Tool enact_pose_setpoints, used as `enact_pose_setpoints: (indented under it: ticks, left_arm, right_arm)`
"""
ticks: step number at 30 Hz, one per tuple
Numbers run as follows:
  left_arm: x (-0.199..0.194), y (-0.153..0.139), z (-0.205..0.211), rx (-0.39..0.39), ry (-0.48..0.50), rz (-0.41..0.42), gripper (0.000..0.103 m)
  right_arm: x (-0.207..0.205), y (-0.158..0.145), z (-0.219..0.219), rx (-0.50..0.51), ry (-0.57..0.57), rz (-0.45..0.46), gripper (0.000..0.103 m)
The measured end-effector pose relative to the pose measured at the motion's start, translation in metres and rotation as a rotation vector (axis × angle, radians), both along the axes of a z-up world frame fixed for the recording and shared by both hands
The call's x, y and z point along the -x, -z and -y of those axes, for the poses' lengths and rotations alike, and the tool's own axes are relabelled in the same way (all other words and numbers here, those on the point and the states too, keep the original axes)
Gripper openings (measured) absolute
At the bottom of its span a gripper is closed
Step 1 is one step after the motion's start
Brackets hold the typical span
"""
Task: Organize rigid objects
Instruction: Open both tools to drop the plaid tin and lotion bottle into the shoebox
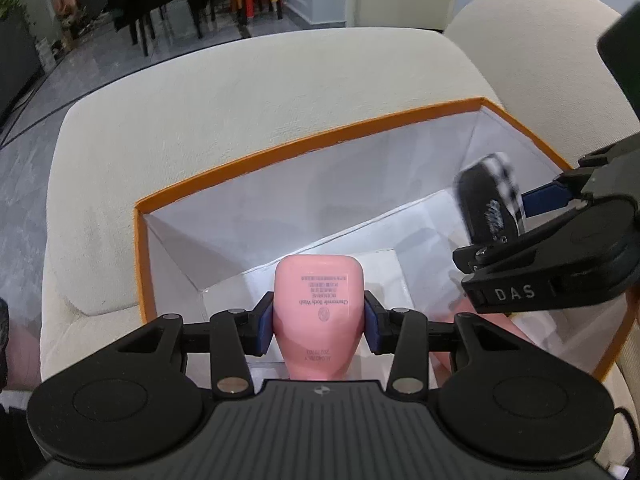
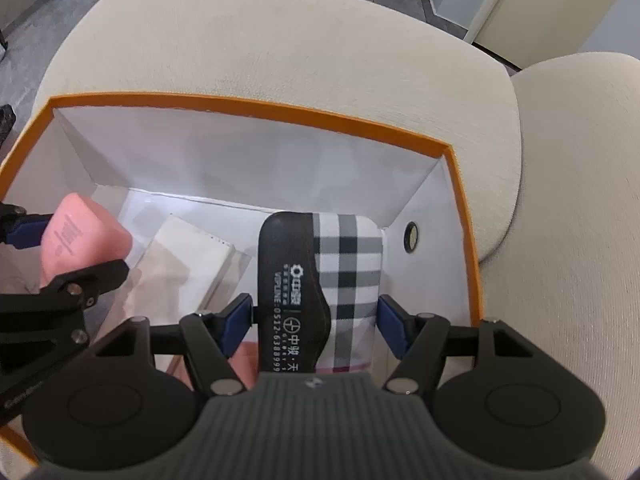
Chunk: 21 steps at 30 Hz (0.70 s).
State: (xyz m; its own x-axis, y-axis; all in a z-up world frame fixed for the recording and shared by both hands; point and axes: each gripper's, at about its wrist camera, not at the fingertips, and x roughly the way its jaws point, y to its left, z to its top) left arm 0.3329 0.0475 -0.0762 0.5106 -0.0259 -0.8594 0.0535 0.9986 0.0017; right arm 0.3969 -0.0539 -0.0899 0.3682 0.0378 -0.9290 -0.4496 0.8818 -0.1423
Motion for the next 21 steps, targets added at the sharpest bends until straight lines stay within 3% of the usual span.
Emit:
enact_pose_setpoints:
  ticks: [6,21]
  left_arm:
    - [-0.006,0.003,-0.011,0.032,-0.052,-0.042,0.053]
    - [0.003,-0.002,-0.008,0.021,-0.048,-0.01,0.056]
  right_arm:
    - [-0.004,0.003,-0.008,-0.002,-0.016,0.009,0.067]
    - [-0.007,-0.009,0.003,0.037,0.031,0.065,0.068]
